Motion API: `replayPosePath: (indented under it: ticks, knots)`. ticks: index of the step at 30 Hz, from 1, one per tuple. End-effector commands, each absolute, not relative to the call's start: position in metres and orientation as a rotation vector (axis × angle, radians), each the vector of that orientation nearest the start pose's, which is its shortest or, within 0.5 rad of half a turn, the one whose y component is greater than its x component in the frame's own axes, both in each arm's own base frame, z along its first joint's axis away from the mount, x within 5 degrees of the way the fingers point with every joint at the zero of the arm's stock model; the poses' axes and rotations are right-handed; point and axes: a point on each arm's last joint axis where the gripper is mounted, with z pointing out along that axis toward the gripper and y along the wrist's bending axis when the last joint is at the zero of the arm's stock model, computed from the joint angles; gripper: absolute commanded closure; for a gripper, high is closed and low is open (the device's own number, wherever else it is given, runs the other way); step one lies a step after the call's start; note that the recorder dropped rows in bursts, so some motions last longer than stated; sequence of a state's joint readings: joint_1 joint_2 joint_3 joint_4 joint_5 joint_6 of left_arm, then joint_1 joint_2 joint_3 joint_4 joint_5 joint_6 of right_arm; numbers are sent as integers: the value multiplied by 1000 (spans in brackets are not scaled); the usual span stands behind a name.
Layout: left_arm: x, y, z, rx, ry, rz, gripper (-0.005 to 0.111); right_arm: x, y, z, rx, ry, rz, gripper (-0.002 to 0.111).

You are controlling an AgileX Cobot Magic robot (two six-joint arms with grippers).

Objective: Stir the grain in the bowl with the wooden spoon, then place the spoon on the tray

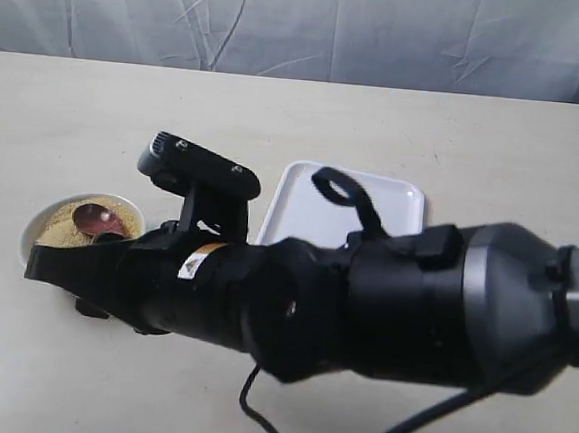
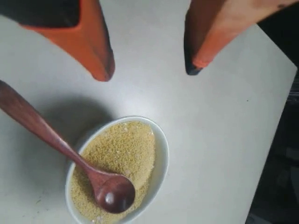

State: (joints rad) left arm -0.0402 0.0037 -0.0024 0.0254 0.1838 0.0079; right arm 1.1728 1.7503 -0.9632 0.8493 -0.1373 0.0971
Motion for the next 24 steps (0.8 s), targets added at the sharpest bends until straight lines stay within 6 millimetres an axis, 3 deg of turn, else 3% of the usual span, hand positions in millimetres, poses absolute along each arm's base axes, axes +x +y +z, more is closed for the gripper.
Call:
replayPosePath:
  ticks: [1, 5, 13, 24]
  knots:
    - [56, -2, 197, 60, 1662, 0, 107, 141, 343, 203, 13, 2158, 1116, 60]
    - [56, -2, 197, 60, 1662, 0, 107, 130, 355, 194, 170, 2020, 1276, 60]
    - [56, -2, 197, 60, 1662, 0, 107, 134, 364, 128, 735, 2039, 1536, 60]
    - [56, -2, 197, 60, 1662, 0, 107, 144, 351, 93, 1020, 1952, 1439, 60]
